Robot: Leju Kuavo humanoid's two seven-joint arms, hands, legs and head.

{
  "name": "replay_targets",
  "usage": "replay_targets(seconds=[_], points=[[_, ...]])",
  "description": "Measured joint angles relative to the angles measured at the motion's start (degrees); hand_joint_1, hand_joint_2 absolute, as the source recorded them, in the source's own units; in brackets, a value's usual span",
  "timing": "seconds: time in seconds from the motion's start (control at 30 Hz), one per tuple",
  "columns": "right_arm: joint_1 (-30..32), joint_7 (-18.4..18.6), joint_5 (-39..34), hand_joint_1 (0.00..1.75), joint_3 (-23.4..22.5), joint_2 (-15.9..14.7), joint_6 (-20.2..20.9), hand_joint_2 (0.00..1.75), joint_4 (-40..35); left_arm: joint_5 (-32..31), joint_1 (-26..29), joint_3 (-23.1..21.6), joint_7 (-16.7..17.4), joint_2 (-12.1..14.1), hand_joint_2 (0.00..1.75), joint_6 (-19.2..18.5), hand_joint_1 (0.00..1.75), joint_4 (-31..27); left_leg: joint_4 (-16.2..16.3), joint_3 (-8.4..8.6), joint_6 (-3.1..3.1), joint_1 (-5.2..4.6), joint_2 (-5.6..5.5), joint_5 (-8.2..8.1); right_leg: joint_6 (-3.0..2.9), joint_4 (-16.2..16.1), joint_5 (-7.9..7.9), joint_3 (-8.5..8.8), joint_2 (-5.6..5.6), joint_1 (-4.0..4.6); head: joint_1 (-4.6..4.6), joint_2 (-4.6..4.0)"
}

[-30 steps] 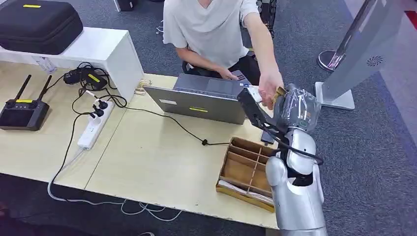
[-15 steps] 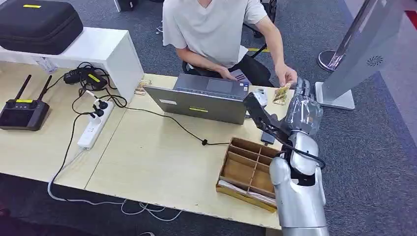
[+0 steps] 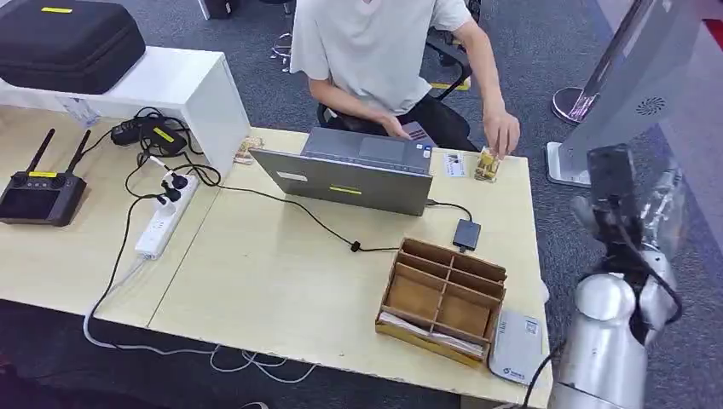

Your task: Pass the card to the sensor for recognition and then transmit it.

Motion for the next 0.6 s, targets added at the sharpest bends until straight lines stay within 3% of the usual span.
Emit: replay_targets(seconds=[0.17,0.27,0.4,0.5,0.6], points=[[-0.76,-1.09,-2.49,0.00,-10.30,-4.63,-2.11,1.75,-0.20,0.90,0.88,-0.04,-0.66,1.97,1.75,0.00,0.00,-1.09,0.03,0.03,0.01,0.02,-0.01,-0.01,0.01,-0.03,0.00,-0.02,-0.02,-0.01,-0.07,0.00],[-0.26,-4.99,-7.99,0.00,-19.38,-10.84,-5.22,1.75,3.77,1.18,2.53,-0.11,-2.44,4.66,1.75,0.00,0.00,-3.12,0.05,0.01,0.02,0.05,-0.44,-0.01,0.09,-0.08,-0.08,0.12,-0.42,0.05,0.00,0.00],[4.61,-11.48,-12.66,0.00,-32.40,-20.07,-9.82,1.75,13.39,1.73,6.44,-0.06,-6.10,8.92,1.75,0.00,0.00,-6.58,0.07,0.03,0.22,0.06,-0.76,-0.17,0.29,-0.26,-0.25,0.36,-0.73,0.09,0.02,0.00],[11.37,-18.72,-15.98,0.00,-43.27,-26.72,-12.80,1.75,25.12,0.14,10.20,0.92,-7.06,12.51,1.75,0.00,0.00,-9.96,0.07,-0.03,0.41,0.03,-0.90,-0.35,0.37,-0.28,-0.44,0.47,-0.94,0.07,-0.02,0.00],[16.03,-18.55,-15.91,0.00,-49.64,-29.54,-16.26,1.75,33.93,-1.66,13.16,2.74,-7.06,14.54,1.75,0.02,0.00,-12.18,0.05,0.06,0.35,0.04,-0.68,-0.54,0.31,-0.27,-0.51,0.45,-0.72,0.09,-0.07,0.00]])
